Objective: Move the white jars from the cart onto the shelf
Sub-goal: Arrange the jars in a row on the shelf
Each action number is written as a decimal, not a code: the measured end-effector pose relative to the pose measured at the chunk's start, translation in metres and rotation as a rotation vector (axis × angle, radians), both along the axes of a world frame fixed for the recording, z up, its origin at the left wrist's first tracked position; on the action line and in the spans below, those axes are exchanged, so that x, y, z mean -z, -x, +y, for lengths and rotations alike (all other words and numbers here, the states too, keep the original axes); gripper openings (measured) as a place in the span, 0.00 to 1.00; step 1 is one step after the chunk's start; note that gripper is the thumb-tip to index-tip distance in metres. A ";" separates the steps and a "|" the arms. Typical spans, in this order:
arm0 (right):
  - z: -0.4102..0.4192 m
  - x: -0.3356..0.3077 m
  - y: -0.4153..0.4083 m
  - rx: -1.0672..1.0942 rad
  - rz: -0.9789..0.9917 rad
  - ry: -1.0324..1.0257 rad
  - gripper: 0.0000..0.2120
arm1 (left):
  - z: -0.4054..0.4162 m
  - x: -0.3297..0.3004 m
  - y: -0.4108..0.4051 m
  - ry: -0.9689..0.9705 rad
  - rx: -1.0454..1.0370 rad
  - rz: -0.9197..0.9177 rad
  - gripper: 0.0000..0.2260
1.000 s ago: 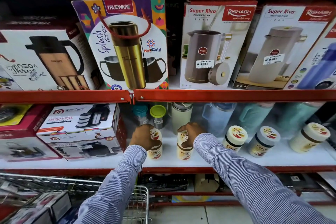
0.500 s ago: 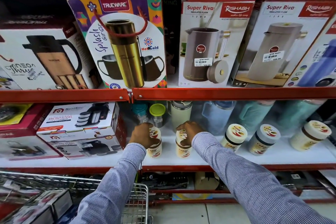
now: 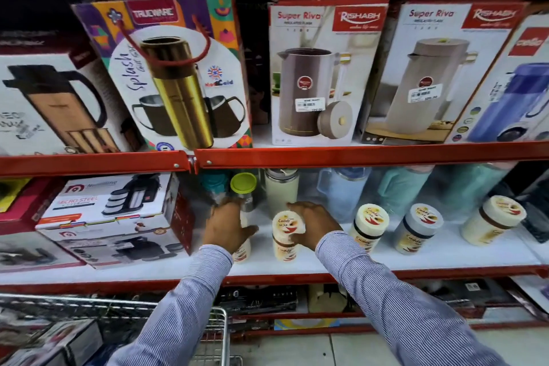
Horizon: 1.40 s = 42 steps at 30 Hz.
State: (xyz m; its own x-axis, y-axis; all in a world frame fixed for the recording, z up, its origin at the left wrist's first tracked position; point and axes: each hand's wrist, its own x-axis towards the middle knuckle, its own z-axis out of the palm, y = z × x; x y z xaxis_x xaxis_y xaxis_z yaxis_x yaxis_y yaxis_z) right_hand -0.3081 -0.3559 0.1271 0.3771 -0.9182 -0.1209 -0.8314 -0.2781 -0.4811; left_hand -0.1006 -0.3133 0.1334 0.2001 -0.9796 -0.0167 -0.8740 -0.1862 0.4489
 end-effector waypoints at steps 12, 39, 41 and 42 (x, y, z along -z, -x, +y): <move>-0.026 -0.040 0.196 0.422 -0.002 0.117 0.14 | -0.036 -0.005 0.171 0.095 0.314 0.162 0.21; -0.085 -0.006 0.310 0.110 0.105 -0.211 0.36 | -0.074 0.022 0.300 -0.150 -0.041 0.006 0.32; -0.088 -0.007 0.313 0.102 0.096 -0.215 0.36 | -0.074 0.018 0.301 -0.164 -0.037 0.011 0.34; -0.088 -0.008 0.314 0.096 0.097 -0.215 0.36 | -0.074 0.015 0.301 -0.174 -0.030 0.020 0.34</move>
State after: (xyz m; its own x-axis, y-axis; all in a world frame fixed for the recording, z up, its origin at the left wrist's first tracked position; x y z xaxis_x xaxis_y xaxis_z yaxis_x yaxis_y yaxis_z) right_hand -0.6223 -0.4443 0.1350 0.2664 -0.8985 -0.3490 -0.8941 -0.0951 -0.4376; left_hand -0.4012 -0.3872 0.1180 0.2273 -0.9552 -0.1898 -0.8580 -0.2886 0.4250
